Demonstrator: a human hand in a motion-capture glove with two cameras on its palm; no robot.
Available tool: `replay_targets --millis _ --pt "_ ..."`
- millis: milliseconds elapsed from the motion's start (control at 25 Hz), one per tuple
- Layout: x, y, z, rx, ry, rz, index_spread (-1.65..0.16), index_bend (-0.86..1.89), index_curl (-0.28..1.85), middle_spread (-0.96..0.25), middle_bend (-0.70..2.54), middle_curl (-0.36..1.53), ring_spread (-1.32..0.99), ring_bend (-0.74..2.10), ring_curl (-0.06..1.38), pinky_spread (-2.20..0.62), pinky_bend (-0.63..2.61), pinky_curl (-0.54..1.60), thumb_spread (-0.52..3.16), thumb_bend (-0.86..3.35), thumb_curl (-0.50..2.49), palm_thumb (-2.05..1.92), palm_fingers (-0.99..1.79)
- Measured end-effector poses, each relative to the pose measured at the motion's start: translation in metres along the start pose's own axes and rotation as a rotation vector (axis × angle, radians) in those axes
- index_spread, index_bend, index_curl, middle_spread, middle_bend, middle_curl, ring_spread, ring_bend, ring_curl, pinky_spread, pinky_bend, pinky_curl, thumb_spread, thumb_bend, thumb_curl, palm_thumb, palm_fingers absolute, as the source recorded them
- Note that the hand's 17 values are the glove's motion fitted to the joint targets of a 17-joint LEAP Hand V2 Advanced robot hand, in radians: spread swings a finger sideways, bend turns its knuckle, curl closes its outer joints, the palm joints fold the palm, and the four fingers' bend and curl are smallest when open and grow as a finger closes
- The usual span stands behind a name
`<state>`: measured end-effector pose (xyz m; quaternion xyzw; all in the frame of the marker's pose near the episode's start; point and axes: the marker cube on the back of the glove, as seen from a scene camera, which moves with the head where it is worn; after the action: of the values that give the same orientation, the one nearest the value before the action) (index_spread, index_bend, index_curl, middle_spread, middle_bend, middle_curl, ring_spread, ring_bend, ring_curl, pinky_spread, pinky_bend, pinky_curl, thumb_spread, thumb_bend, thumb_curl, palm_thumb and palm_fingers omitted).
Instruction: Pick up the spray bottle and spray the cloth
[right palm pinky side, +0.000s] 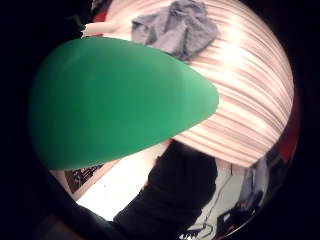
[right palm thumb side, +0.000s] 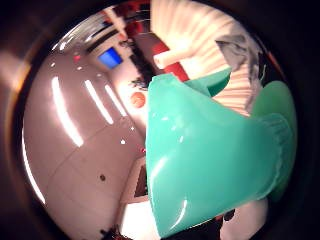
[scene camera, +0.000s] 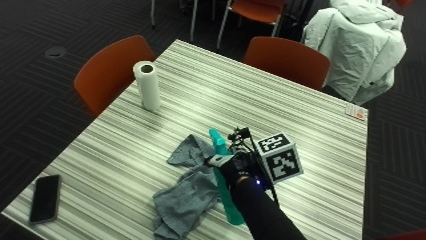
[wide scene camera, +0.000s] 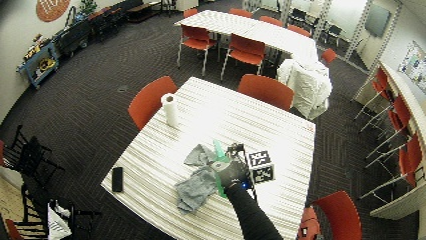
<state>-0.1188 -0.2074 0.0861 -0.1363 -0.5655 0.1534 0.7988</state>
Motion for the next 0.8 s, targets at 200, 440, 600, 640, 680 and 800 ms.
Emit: replay_targets --millis 200,440,600,640,680,800 --pt "0.026 -0.018 -0.004 -0.092 0.202 0.27 -0.21 0.22 0.55 -0.04 0.42 0.52 -0.12 0.49 0.44 0.07 0.15 0.2 0.57 -0.03 0.69 1.14 0.73" --pt "0.066 -0.022 -0.008 -0.184 0.378 0.551 -0.2 0.21 0.56 -0.04 0.41 0.52 -0.11 0.48 0.45 0.06 0.15 0.22 0.55 -0.03 0.7 1.14 0.76" --pt "0.084 -0.023 -0.007 -0.227 0.47 0.618 -0.19 0.19 0.56 -0.03 0.4 0.53 -0.11 0.47 0.45 0.06 0.16 0.23 0.53 -0.03 0.7 1.14 0.78" --pt "0.087 -0.025 -0.007 -0.216 0.487 0.613 -0.19 0.19 0.56 -0.03 0.4 0.53 -0.1 0.48 0.45 0.06 0.16 0.23 0.52 -0.03 0.7 1.13 0.79" --pt "0.089 -0.027 -0.008 -0.195 0.502 0.604 -0.19 0.19 0.56 -0.03 0.4 0.53 -0.1 0.47 0.45 0.06 0.15 0.23 0.52 -0.03 0.7 1.13 0.79" --pt "0.09 -0.031 -0.008 -0.172 0.512 0.578 -0.19 0.19 0.56 -0.02 0.39 0.53 -0.1 0.47 0.46 0.06 0.16 0.24 0.51 -0.03 0.7 1.13 0.79"
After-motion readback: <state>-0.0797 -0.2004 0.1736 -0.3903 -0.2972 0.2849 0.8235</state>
